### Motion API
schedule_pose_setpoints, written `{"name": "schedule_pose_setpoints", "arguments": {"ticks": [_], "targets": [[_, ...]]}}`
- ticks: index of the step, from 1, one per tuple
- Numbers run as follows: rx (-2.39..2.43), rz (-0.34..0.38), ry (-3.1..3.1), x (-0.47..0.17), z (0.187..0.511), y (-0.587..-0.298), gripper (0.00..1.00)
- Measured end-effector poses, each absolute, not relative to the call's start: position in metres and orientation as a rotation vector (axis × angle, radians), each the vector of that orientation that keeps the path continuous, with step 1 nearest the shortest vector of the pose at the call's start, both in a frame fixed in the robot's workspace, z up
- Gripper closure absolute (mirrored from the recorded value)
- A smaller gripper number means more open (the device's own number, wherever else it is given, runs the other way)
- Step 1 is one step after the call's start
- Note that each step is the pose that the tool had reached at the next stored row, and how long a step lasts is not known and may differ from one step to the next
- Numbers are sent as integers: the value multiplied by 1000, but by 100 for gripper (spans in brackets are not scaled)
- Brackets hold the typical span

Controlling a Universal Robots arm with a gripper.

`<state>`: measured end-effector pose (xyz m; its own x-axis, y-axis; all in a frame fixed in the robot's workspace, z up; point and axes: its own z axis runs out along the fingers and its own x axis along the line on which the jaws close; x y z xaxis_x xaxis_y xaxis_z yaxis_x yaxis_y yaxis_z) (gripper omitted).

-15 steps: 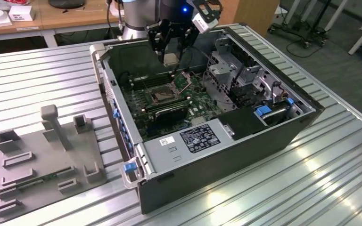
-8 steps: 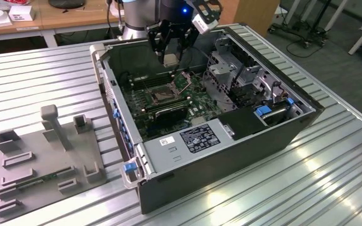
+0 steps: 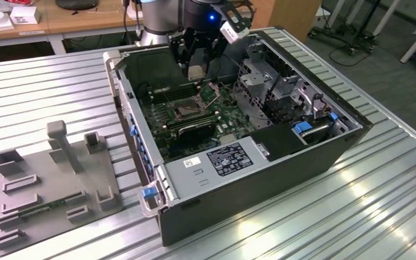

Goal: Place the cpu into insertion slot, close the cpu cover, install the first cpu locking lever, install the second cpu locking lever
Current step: 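Place the cpu into insertion slot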

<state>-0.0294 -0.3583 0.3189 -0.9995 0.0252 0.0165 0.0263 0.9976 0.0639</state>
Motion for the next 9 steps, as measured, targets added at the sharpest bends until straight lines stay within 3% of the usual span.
{"name": "schedule_pose_setpoints", "arguments": {"ticks": [9], "targets": [[-40,-89,-3124,-29,308,-358,46]]}}
